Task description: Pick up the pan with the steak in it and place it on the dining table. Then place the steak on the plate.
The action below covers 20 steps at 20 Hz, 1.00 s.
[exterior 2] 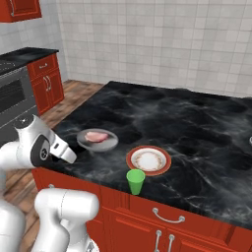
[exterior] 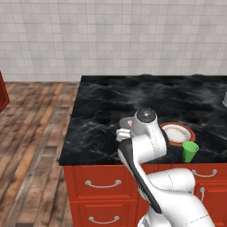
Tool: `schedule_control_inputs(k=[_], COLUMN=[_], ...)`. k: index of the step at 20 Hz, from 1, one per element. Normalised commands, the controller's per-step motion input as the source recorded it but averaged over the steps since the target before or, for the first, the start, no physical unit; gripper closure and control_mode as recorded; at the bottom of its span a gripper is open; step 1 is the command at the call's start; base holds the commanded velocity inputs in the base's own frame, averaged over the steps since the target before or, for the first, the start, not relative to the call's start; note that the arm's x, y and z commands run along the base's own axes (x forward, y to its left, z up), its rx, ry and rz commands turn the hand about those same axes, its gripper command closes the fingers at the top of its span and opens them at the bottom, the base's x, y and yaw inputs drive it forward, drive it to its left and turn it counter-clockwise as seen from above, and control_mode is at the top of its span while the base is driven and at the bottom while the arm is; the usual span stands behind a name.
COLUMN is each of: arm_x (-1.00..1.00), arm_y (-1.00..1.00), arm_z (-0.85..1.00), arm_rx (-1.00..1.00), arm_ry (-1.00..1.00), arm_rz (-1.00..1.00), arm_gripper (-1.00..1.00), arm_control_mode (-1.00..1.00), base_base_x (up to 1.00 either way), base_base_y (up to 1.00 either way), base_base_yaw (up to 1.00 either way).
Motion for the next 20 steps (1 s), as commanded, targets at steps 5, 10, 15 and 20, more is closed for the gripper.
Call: schedule_control_inputs(k=[5,10,15,20], arm_x=[0.36,0.16,0.16,0.07], arm_y=[0.0,0.0,0.0,0.0], arm_z=[-0.44,-0.37,-0.34,-0.1], arm_rx=[-0.06,-0.08,-0.07,-0.04], arm_ry=[-0.06,-0.01,0.0,0.02], arm_rz=[0.0,-0.01,-0.01,0.0], arm_gripper=[1.0,1.0,1.0,1.0], arm_control_mode=[-1.0,-1.0,-1.0,-1.0], base_base_x=[0.0,0.0,0.0,0.0], base_base_y=[0.0,0.0,0.0,0.0], base_base_yaw=[0.0,0.0,0.0,0.0])
